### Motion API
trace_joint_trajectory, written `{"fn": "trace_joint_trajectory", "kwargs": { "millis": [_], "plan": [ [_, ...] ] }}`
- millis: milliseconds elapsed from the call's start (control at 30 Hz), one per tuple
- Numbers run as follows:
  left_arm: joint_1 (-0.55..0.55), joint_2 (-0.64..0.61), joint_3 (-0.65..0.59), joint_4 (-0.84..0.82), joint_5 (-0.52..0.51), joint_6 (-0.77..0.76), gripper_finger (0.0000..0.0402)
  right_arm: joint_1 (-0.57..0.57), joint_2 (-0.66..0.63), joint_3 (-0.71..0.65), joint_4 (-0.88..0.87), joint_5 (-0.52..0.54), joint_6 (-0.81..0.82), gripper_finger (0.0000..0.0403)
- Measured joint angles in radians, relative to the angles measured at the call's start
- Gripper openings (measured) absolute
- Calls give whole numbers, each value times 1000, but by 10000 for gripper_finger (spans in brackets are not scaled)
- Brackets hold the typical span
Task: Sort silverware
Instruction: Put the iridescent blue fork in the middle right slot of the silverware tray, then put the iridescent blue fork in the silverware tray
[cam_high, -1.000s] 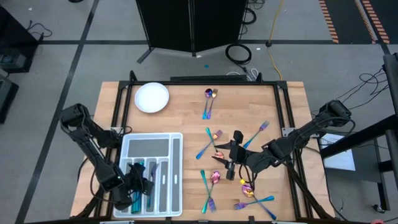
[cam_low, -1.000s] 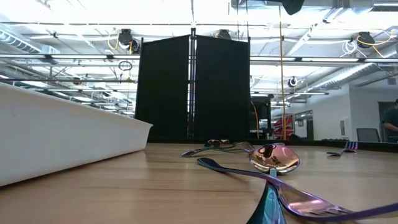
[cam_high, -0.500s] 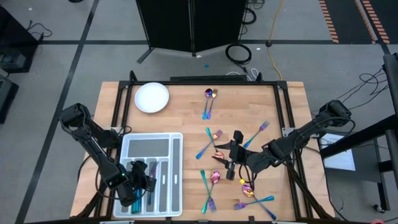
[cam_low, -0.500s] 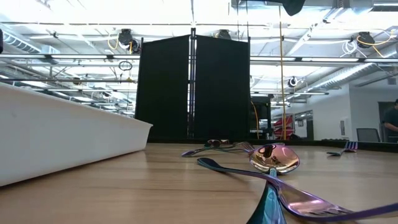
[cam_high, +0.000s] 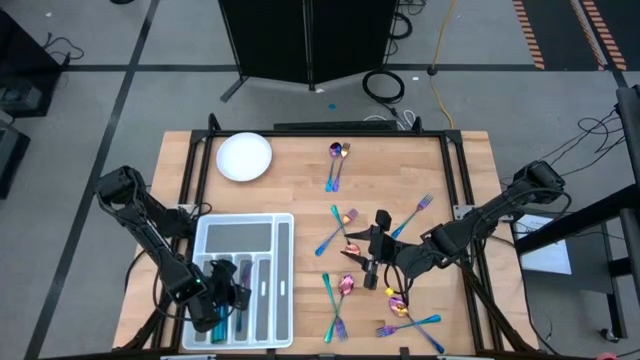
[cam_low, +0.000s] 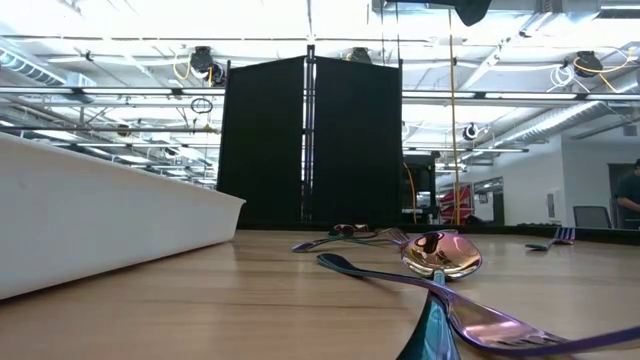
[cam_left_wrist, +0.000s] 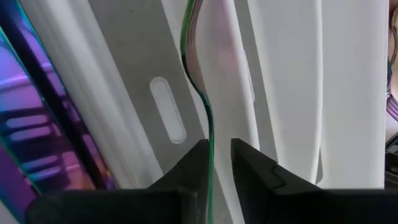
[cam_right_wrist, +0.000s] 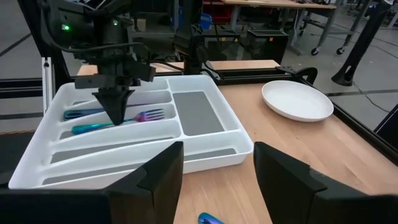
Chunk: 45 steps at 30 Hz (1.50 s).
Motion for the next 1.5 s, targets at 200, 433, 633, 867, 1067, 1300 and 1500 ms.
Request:
{"fn": "trace_joint_trajectory", "kwargs": {
  "millis": [200,433,633,867,1067,1300,1500],
  "plan": [
    [0,0,0,15,57,1,77,0,0,0,0,0,-2,185],
    [0,-3,1,34,135,12,78,0,0,0,0,0,-3,185],
    [3,-81,1,32,79,124,78,0,0,0,1,0,-3,185],
    [55,-255,34,35,-148,490,78,0,0,0,1,0,-15,185],
    [193,-296,90,49,-211,893,77,0,0,0,-16,-44,-2,185],
    [422,-209,89,202,-99,1224,77,1,0,0,-121,-161,132,185],
    [592,-59,89,464,78,1427,77,1,-4,0,-219,-150,161,185]
  ]
}}
